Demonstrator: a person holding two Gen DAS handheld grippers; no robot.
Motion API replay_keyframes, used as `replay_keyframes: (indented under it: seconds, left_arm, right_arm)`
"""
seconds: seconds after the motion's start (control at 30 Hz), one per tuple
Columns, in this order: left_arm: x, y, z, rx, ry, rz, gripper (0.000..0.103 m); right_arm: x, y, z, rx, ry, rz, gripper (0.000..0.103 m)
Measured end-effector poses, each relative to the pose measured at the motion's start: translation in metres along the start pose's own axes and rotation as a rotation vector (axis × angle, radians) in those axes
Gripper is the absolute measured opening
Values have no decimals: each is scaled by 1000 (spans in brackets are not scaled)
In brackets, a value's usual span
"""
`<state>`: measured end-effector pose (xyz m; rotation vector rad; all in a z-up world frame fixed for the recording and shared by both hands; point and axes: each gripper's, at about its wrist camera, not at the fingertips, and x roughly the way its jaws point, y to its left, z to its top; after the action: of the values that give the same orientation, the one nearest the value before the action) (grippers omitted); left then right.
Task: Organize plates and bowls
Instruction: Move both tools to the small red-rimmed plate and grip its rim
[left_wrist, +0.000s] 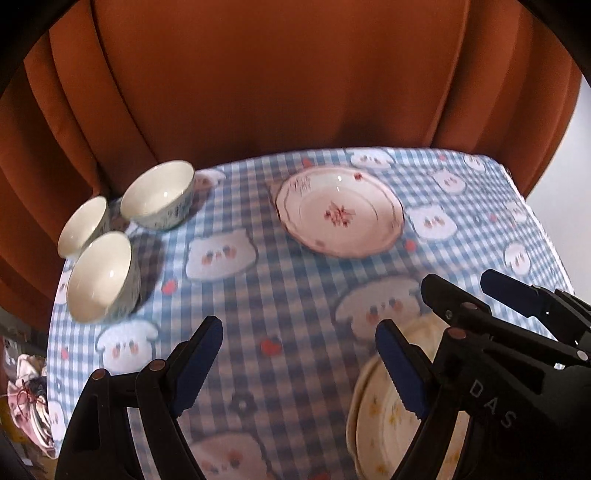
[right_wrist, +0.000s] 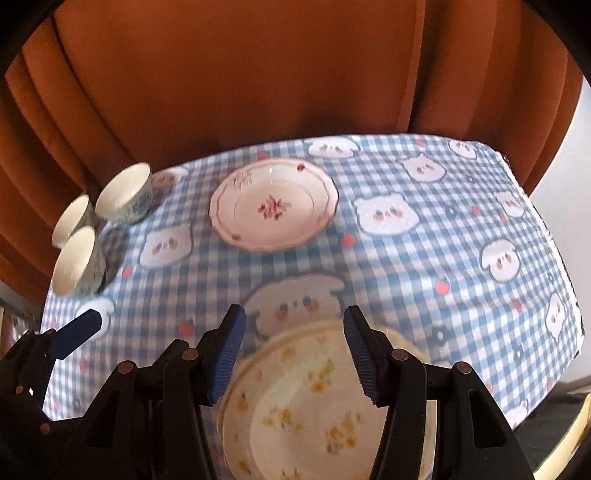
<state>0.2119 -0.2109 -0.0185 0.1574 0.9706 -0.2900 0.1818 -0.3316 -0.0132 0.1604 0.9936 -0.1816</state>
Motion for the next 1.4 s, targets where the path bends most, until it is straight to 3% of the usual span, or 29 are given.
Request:
replay_keyframes:
  seconds: [0.33,0.4,0.63,1.0,1.13,1.27,1.4]
  left_arm:
    - [57,-6,67,-56,-32,62,86]
    - [75,-10,81,-74,-43,94,81]
    - [130,-15,106,-90,6,105,78]
    - [188,-9,110,-155,80,114,78]
    - [196,-11,109,-152,88,122,72]
    - [198,-14,107,-128,82,144,69]
    - [198,-15,106,-122,89,134,69]
  right_arm:
    - [46,-9,75,-16,-43,-4,66]
    - [63,-12,91,-4,-38,-5,66]
    - [122,-17,127,1,-3,29,66]
    - [194,-34,140,32,66,38,66]
    - [208,-39,140,32,81,46,66]
    - [215,-41,138,32,97,72,52]
    - [215,-39,138,13,89,60,52]
